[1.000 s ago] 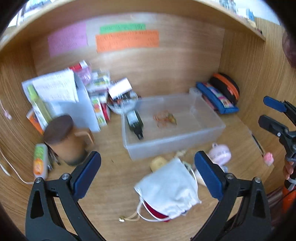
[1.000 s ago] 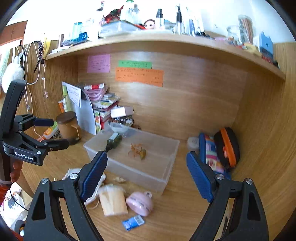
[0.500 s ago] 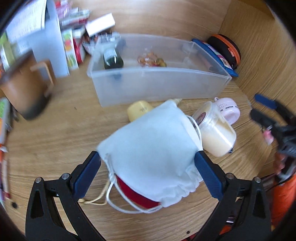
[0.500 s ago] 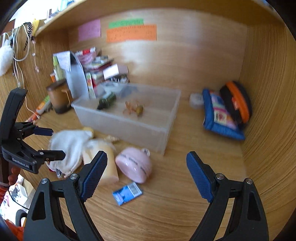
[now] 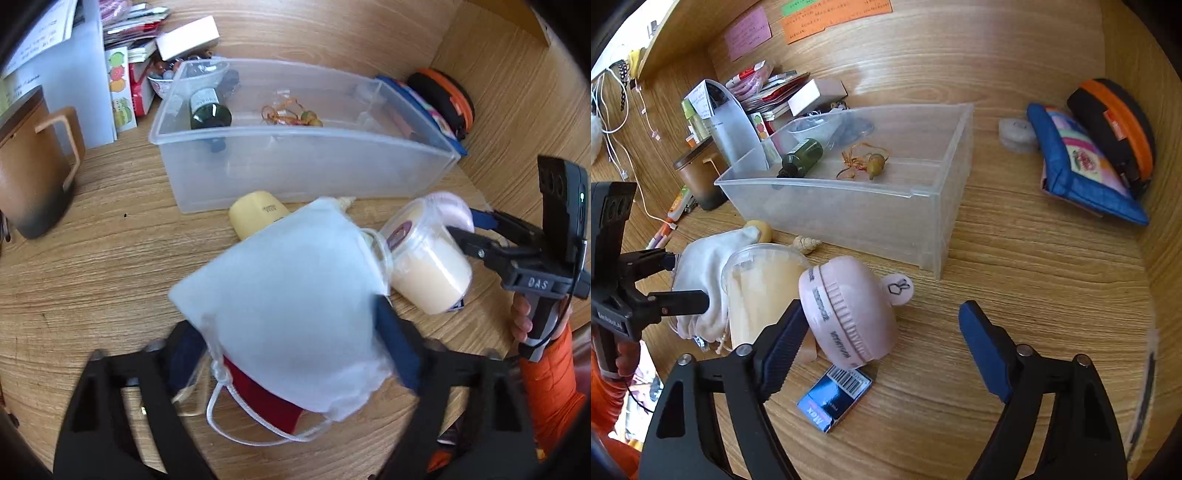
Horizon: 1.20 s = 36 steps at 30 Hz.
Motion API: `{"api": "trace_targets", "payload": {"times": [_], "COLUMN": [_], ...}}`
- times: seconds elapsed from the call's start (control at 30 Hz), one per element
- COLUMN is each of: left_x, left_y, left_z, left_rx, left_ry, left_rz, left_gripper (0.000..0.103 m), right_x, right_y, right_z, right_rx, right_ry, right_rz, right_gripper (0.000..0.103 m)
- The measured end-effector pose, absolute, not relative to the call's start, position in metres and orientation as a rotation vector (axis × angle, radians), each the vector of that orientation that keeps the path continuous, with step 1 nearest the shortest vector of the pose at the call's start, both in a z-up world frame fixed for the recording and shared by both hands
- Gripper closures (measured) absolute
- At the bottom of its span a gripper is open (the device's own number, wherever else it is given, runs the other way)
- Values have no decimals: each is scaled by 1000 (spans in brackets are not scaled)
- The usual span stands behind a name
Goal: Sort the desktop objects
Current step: 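Grasp the white drawstring pouch with the left tool, then grasp the pink round case with the right tool while the left tool holds the pouch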
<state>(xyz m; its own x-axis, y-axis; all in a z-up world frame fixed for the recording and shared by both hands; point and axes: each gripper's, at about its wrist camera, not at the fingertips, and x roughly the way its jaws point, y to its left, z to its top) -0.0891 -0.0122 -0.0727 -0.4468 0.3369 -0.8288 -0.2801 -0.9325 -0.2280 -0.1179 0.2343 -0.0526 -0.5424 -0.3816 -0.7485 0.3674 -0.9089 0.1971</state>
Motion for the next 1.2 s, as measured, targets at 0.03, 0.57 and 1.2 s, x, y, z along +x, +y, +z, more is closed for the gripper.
{"api": "trace_targets", "payload": {"times": [0.03,0.57,1.2], "left_x": [-89,-85,-80], "left_y": [-12,-17,-38], "left_z": [-73,-48,-2], "left_rx": [-1390,-1305,-1175], "left_ry": [-77,-62,-95], "left_rz": [2401,2477,2569], "left_gripper": [24,60,65], "right_x": [-120,-114,-85], "right_y": [233,236,241], "right_z": [-55,-42,19], "right_rx": [1196,1121,953], "right_ry": [-28,-67,-19], "right_rz": [-2423,-2473,-2534], "right_gripper": [36,66,66]}}
